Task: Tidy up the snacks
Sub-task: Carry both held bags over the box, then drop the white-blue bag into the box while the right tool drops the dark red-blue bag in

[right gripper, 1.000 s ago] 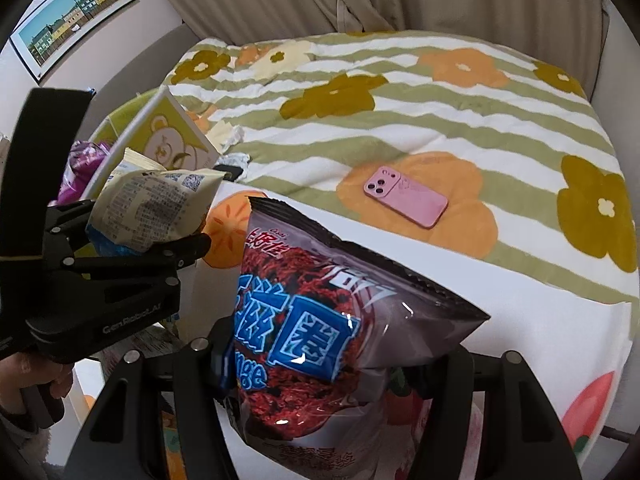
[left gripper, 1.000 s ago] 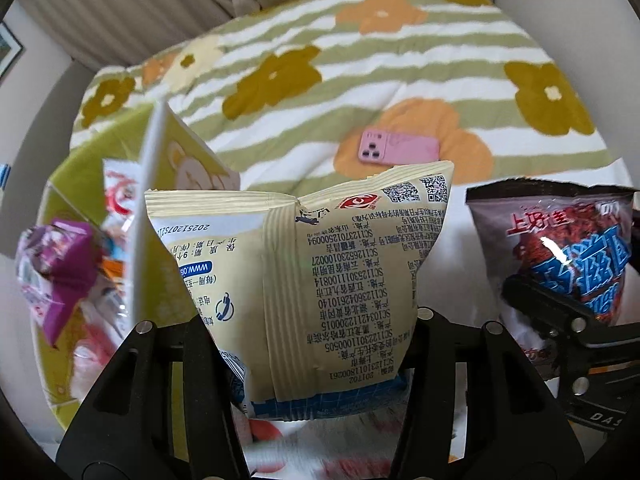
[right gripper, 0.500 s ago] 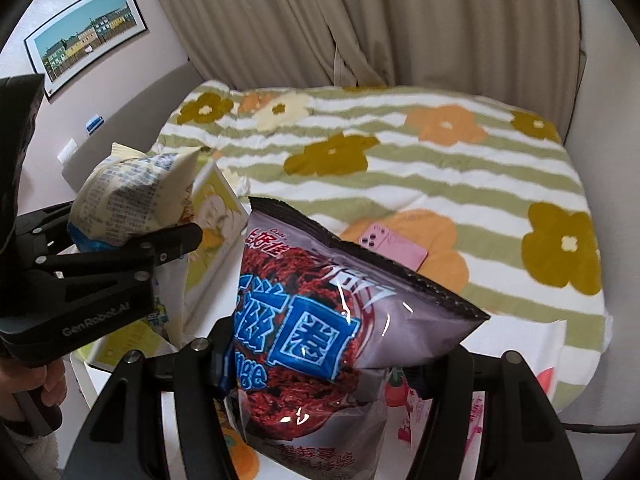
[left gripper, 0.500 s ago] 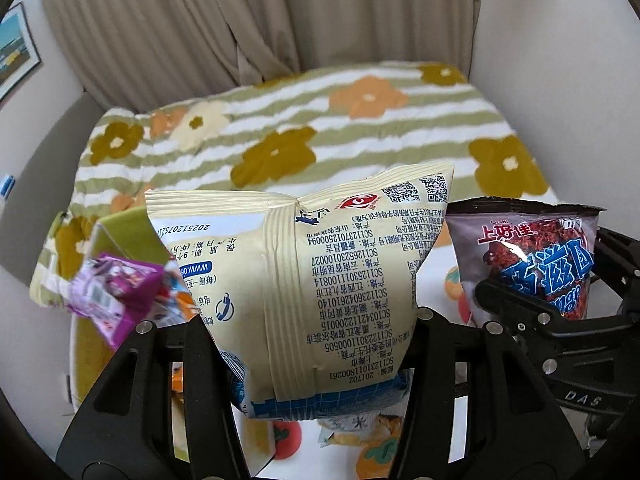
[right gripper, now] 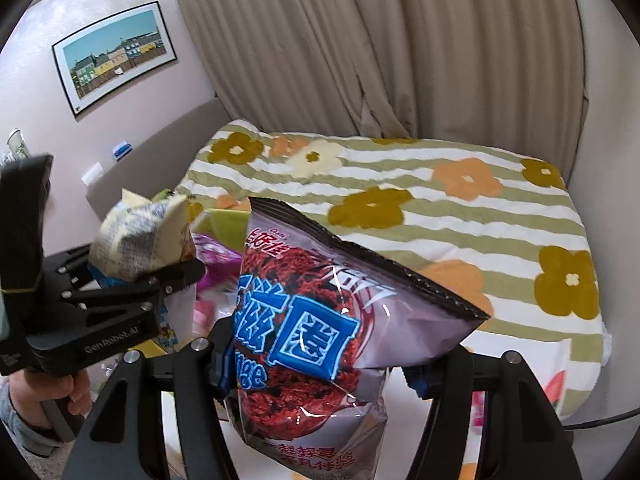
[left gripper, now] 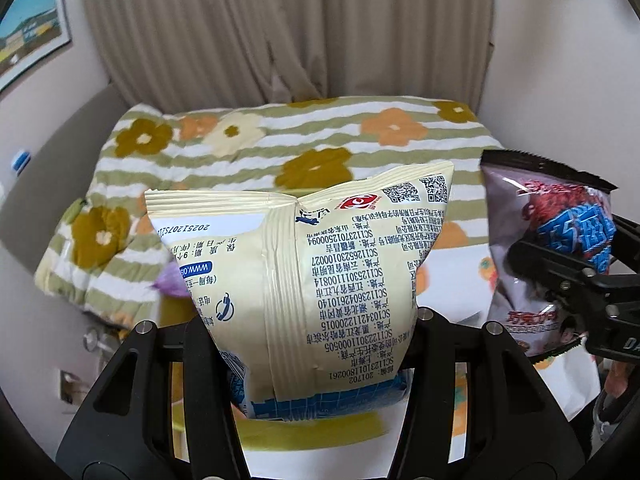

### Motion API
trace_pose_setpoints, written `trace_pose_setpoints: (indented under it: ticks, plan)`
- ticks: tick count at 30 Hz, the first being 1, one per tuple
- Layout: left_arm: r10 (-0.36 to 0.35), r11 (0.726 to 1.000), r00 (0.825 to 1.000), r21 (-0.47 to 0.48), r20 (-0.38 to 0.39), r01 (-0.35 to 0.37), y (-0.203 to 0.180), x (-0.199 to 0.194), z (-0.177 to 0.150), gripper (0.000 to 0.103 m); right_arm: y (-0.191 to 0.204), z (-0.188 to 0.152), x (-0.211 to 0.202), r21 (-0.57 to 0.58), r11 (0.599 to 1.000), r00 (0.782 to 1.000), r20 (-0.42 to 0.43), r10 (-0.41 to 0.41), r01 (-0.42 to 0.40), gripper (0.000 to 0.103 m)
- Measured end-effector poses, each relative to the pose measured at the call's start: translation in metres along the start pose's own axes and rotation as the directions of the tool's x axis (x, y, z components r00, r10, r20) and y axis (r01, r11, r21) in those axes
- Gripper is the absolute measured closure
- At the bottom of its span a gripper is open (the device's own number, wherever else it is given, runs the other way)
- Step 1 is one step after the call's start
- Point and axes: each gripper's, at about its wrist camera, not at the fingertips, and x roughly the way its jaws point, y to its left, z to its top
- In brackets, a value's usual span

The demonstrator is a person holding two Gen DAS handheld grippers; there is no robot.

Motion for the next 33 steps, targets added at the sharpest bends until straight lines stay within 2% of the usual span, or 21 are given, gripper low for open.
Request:
trace_pose_setpoints:
  ticks: [7, 12, 15, 16, 18, 19, 26, 30, 33]
  plan:
    - [-0.037, 0.998, 0.998, -0.062, -0.057, 0.034, 0.081, 0.021, -0.026, 0.057, 0.067, 0.003, 0.034, -0.025, 1.0, 1.0, -0.027, 0.015, -0.016, 0.044]
    - [-0.068, 0.996, 0.992, -0.072, -0.102, 0.061, 0.118, 0.038, -0.05, 0.057, 0.094, 0.0, 0.051, 0.01, 1.0, 0.999, -0.034, -0.029, 0.029, 0.044]
    - [-0.11, 0.992, 0.985, -0.075, -0.132, 0.1, 0.126, 0.049, -0.06, 0.057, 0.102, -0.002, 0.06, 0.031, 0.998, 0.998, -0.052, -0.047, 0.049, 0.044]
    - [-0.117, 0.992, 0.984, -0.072, -0.137, 0.108, 0.126, 0.052, -0.062, 0.054, 0.103, -0.003, 0.064, 0.035, 0.998, 0.997, -0.061, -0.052, 0.055, 0.044]
    - [-0.121, 0.992, 0.98, -0.062, -0.159, 0.113, 0.124, 0.057, -0.065, 0.03, 0.105, -0.003, 0.067, 0.042, 0.997, 0.996, -0.071, -0.061, 0.064, 0.044]
    - [-0.121, 0.992, 0.979, -0.059, -0.163, 0.113, 0.123, 0.059, -0.067, 0.0, 0.106, -0.003, 0.069, 0.046, 0.997, 0.995, -0.076, -0.065, 0.069, 0.044]
    - [-0.085, 0.996, 0.987, -0.042, -0.134, 0.081, 0.124, 0.061, -0.072, 0.0, 0.099, 0.002, 0.083, 0.061, 0.996, 0.994, -0.09, -0.065, 0.071, 0.044]
    - [-0.149, 0.983, 0.983, -0.118, -0.105, 0.137, 0.14, 0.054, -0.067, 0.0, 0.095, 0.004, 0.094, 0.062, 0.996, 0.992, -0.111, -0.052, 0.059, 0.044]
    - [-0.162, 0.98, 0.982, -0.136, -0.097, 0.148, 0.145, 0.056, -0.061, 0.0, 0.093, 0.009, 0.103, 0.072, 0.996, 0.992, -0.119, -0.042, 0.051, 0.044]
